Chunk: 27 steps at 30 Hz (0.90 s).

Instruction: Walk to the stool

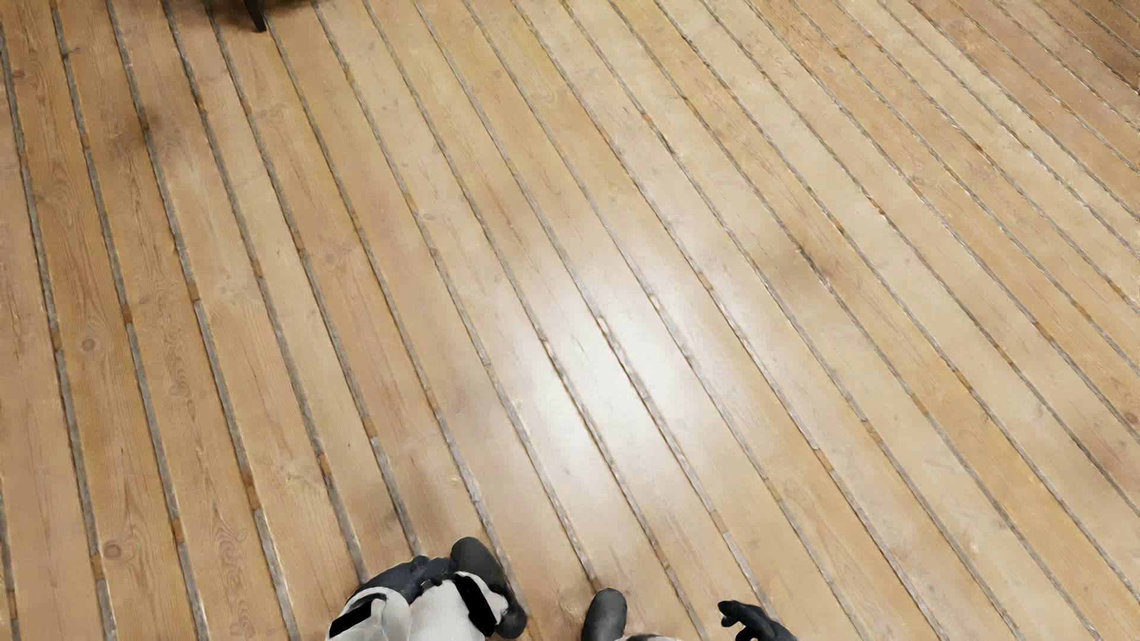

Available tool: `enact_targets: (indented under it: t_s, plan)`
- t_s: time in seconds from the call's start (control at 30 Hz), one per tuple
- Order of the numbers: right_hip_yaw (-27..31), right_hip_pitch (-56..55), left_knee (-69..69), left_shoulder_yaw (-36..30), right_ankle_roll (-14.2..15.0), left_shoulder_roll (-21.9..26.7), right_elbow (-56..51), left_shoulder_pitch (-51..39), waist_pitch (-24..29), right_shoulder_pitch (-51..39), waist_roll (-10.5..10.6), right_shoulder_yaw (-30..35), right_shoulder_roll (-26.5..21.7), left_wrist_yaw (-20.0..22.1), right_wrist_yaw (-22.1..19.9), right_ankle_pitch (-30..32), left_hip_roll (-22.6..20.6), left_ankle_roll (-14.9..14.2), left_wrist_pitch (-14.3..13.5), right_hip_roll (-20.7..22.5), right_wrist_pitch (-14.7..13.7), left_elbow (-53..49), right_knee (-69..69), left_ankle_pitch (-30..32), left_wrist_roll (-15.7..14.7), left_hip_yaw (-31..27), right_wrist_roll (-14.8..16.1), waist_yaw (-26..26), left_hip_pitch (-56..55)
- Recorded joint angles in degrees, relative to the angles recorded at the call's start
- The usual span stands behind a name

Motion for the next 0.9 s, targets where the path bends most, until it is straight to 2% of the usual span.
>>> enact_targets:
  t_s: [0.1,0.17,0.23,0.3,0.33,0.37,0.43,0.5,0.57,0.6,0.67,0.7,0.73,0.77,0.83,0.87,0.9]
  plan:
    - [0.89,1.90,8.34,1.16,-0.64,-0.01,0.15,2.76,-0.20,0.04,0.15,-0.76,0.64,-0.90,0.37,-1.47,2.49,-2.21,0.25,-0.11,0.93,-0.19,3.12,0.58,0.59,-2.22,0.13,0.13,-0.92]
    - [1.22,3.28,13.77,2.75,-0.72,-0.35,0.33,4.36,-0.40,0.85,0.15,-1.96,1.27,-0.66,0.29,-2.34,2.63,-4.95,0.44,-0.51,1.45,0.12,4.91,2.54,-0.07,-6.95,0.33,0.31,-2.61]
    - [1.05,5.28,18.37,3.75,-0.21,-0.37,1.03,5.27,-0.58,2.01,0.04,-3.20,1.78,0.38,0.35,-2.63,-2.02,-8.37,0.36,-1.36,1.97,0.48,5.81,3.97,-0.53,-19.24,0.18,0.50,-5.28]
    - [0.77,6.79,18.57,3.23,0.62,0.10,2.67,5.78,-0.94,3.03,0.11,-3.96,1.85,-0.63,0.95,-3.55,-10.53,-11.66,0.67,-2.55,2.61,1.07,6.57,1.44,0.43,-34.43,-0.27,0.32,-4.00]
    - [1.02,7.30,16.07,3.00,1.05,0.14,3.93,6.11,-1.22,3.60,0.19,-4.08,1.45,-1.45,1.06,-3.99,-13.65,-13.71,0.68,-3.27,2.69,1.56,6.84,-1.00,0.53,-39.67,-0.75,0.15,-1.18]
    - [1.43,7.47,12.88,3.29,1.49,0.05,5.17,6.85,-1.50,3.65,0.27,-4.10,0.95,-1.86,1.29,-4.78,-14.20,-13.48,0.64,-3.97,2.96,1.90,7.33,-5.08,0.29,-40.17,-1.30,-0.10,2.05]
    - [2.75,7.03,5.36,3.50,2.89,-0.69,6.48,7.87,-1.92,3.57,-0.12,-4.98,-0.30,-2.06,1.79,-6.27,-14.07,-10.70,0.72,-6.28,3.48,3.12,9.79,-9.37,0.18,-35.52,-1.71,-0.60,7.87]
    - [4.23,3.81,2.93,2.07,4.78,-0.26,5.34,6.83,-2.04,3.77,-1.62,-7.20,0.21,-3.04,1.67,-6.51,-16.06,-11.42,0.80,-9.61,3.84,5.23,17.45,-9.15,1.46,-34.64,-1.02,-1.32,9.72]
    - [5.10,1.75,0.51,-1.10,8.90,1.68,2.98,3.44,-2.24,5.76,-2.84,-10.01,2.31,-4.88,0.75,-5.24,-17.33,-12.56,0.97,-12.54,2.71,8.05,23.31,-8.19,3.44,-35.17,0.97,-2.14,11.07]
    - [4.60,1.78,-1.09,-2.20,9.06,2.48,2.34,1.54,-2.42,6.47,-3.21,-11.46,3.28,-4.87,0.52,-4.96,-17.65,-12.72,1.37,-14.54,2.32,9.30,24.87,-7.39,3.91,-35.80,1.88,-2.36,11.81]
    - [1.19,4.05,-4.83,-2.47,6.96,3.92,2.17,-0.88,-3.01,5.96,-3.67,-12.28,3.45,-4.57,0.06,-3.19,-17.75,-13.28,1.79,-19.95,3.94,9.11,25.57,-5.19,4.02,-37.13,0.33,-2.48,13.41]
    - [-1.21,5.89,-6.59,-2.02,6.27,4.57,2.58,-1.68,-3.44,6.02,-3.80,-12.33,2.54,-3.78,0.89,-2.10,-17.69,-13.69,1.21,-23.17,4.24,8.12,25.02,-4.10,3.45,-37.68,-1.07,-2.38,14.12]
    - [-4.57,8.04,-8.20,-1.01,4.15,5.25,3.00,-1.91,-3.93,5.53,-3.98,-12.08,1.50,-2.71,1.94,-1.78,-17.48,-14.21,0.46,-26.71,4.71,6.49,23.78,-3.20,2.45,-37.92,-2.89,-2.14,14.73]
    - [-9.97,10.81,-9.56,0.56,1.28,5.94,3.31,-1.53,-4.45,4.83,-4.28,-12.17,0.72,-1.24,3.08,-0.87,-17.04,-14.83,-0.60,-30.67,4.56,4.34,21.69,-2.49,1.27,-37.66,-4.14,-1.70,15.24]
    - [-26.33,18.37,-10.97,4.92,-3.85,7.27,3.20,1.23,-5.47,3.03,-5.15,-14.01,0.65,2.05,3.81,4.09,-15.14,-16.35,-1.97,-36.84,3.89,-0.36,14.49,-1.65,-0.84,-35.89,-3.92,-0.50,16.00]
    - [-33.90,21.65,-11.36,7.68,4.11,7.63,2.69,3.41,-5.86,1.99,-5.51,-14.20,0.92,3.85,3.33,7.85,-13.61,-17.20,-2.44,-37.58,3.21,-2.38,10.68,-1.34,-1.86,-34.62,-3.68,0.06,16.45]
    - [-33.95,21.93,-10.71,10.98,9.33,7.59,2.10,6.07,-5.97,0.96,-5.79,-12.96,0.87,5.34,2.94,4.64,-12.01,-18.22,-2.53,-36.81,2.29,-3.72,9.84,-1.31,-3.20,-33.31,-4.37,-0.02,16.75]
